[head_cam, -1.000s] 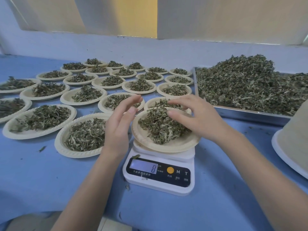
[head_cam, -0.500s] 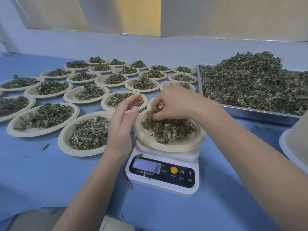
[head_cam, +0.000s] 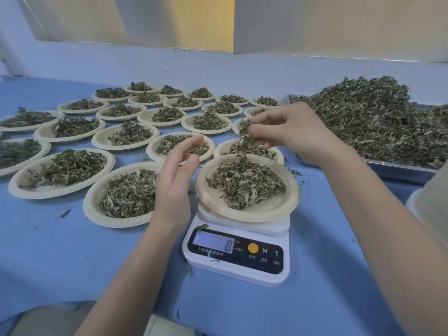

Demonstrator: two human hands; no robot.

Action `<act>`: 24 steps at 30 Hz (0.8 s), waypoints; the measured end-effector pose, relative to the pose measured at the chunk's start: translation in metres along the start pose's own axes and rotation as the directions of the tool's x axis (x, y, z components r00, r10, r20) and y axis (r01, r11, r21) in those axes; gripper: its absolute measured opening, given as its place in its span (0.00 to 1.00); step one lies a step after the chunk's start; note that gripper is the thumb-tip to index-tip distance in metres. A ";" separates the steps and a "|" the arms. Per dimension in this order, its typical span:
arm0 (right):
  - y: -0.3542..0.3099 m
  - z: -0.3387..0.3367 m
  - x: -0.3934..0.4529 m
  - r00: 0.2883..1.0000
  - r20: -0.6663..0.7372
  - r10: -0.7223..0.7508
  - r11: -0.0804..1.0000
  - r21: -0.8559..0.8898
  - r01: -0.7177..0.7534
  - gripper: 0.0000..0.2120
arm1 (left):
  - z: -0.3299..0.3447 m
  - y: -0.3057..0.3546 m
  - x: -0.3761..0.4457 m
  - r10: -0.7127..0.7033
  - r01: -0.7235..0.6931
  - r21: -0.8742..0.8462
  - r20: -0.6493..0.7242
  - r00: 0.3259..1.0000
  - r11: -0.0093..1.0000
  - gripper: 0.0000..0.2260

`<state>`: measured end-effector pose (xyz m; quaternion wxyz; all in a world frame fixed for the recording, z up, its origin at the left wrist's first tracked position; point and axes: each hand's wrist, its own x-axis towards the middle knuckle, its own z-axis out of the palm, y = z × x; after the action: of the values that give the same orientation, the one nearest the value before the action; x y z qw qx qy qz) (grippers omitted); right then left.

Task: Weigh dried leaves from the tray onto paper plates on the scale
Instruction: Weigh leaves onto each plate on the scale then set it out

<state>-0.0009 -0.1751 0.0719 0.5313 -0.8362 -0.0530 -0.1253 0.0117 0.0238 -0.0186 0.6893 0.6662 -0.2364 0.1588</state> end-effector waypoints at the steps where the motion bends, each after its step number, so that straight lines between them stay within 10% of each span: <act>1: 0.003 -0.001 0.000 1.000 -0.003 0.016 0.999 0.046 -0.016 0.05 | 0.000 0.000 0.000 -0.003 0.003 -0.005 0.001 1.000 1.000 0.19; 13: 0.031 -0.003 -0.002 0.989 0.028 0.147 0.866 0.479 -0.143 0.06 | 0.001 -0.004 0.002 -0.055 0.059 -0.051 0.072 0.996 0.997 0.22; 24: 0.042 -0.034 0.004 0.964 -0.217 0.155 0.934 0.351 -0.071 0.04 | 0.008 -0.003 0.014 -0.156 0.164 -0.188 0.054 0.986 0.968 0.16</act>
<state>0.0069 -0.2242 0.0496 0.6765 -0.7119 0.0395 -0.1841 0.0245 0.0146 -0.0134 0.7560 0.6167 -0.2094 0.0662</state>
